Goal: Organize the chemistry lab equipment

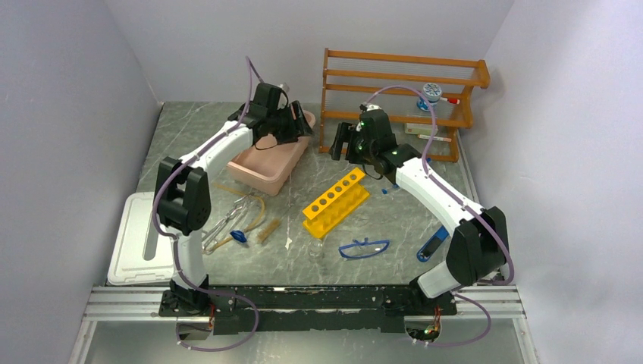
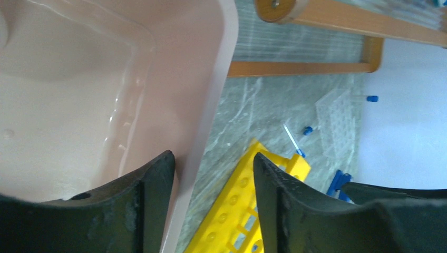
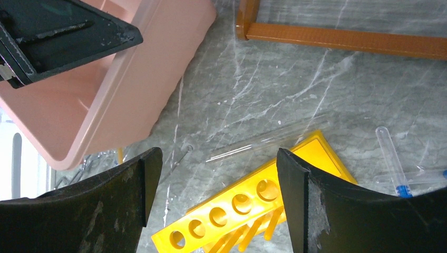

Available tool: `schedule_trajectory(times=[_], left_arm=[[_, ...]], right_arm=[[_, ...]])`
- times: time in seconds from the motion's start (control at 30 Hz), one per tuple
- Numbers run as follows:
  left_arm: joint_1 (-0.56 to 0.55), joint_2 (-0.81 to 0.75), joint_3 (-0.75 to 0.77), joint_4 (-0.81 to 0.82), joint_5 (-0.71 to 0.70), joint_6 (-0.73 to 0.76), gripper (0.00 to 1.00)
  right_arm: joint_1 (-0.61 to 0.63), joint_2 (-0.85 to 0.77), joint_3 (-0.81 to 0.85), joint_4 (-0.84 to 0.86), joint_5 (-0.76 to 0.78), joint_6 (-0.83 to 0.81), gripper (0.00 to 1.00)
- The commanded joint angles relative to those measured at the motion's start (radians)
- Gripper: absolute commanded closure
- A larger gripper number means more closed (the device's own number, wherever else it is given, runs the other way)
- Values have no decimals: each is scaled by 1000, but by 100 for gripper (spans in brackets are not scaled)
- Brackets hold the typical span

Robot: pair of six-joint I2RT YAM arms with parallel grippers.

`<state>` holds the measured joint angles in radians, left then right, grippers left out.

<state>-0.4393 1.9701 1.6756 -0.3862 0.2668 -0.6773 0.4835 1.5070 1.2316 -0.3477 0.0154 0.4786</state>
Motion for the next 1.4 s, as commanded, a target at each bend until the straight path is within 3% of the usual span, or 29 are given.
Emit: schedule_trajectory(times=[0.0,0.17,0.3,0.5,0.6,0.9,1.1,1.27,1.37], left_arm=[[-18,-24,48,23,2,15,32],[-18,-105,94,-35,-103,174,22],[-38,-246,28,-8,-82,324,17],[-176,-430,-112,-82,-67,558,3],[-280,-515,-195,-129,-91,613,3],[-609,-630,-373,-284,-333,489,8],[-789,-629,-510,-256,-386,325,16],[-882,-605,-596,-265,-551,179,15],[-887,-584,-606,-240,-572,168,12]], right_arm=[[-3,-41,-8,17,20,-3,17],[-3,-70,-6,-6,31,-14,17],[-3,-111,-25,-30,47,-19,17],[-4,-179,-72,-83,88,-16,17],[-8,-208,-95,-105,114,-3,17],[-38,-272,-184,-170,196,123,16],[-98,-296,-240,-211,208,160,16],[-122,-356,-273,-227,231,197,15],[-124,-385,-270,-253,225,248,15]])
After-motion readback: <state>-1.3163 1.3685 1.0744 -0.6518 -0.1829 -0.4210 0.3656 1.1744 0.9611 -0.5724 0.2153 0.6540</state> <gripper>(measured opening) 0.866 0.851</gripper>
